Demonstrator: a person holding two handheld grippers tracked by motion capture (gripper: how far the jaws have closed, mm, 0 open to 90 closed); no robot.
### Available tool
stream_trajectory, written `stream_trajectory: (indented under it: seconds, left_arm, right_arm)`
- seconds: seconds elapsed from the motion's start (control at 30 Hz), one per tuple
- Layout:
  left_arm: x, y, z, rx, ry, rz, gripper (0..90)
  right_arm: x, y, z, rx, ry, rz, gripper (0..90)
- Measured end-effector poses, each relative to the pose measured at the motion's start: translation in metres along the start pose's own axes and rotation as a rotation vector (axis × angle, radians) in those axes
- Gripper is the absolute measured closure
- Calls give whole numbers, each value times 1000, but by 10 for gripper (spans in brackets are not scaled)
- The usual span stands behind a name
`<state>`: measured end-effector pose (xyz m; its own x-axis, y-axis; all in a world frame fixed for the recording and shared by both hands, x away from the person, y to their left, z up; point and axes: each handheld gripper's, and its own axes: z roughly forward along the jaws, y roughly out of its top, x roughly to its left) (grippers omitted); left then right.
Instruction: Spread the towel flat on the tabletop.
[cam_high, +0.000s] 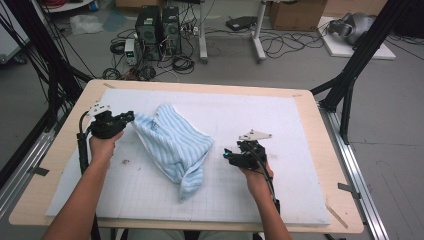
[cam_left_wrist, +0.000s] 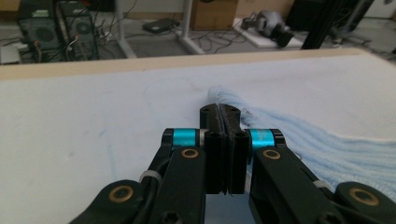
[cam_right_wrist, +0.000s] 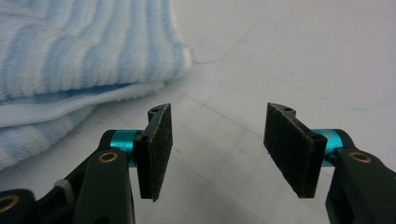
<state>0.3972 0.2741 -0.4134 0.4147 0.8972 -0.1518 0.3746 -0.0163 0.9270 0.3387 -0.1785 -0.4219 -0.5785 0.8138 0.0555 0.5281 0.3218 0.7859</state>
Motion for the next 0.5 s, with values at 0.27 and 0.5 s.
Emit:
stream_trajectory:
  seconds: [0.27,0.5]
  left_arm:
    - [11,-7,-6,10,18,-15,882]
    - [12,-8,-3,20,20,-11,882]
  right_arm:
    - [36,13,28,46,77,-87,435]
    - [51,22,66,119,103,-139,564]
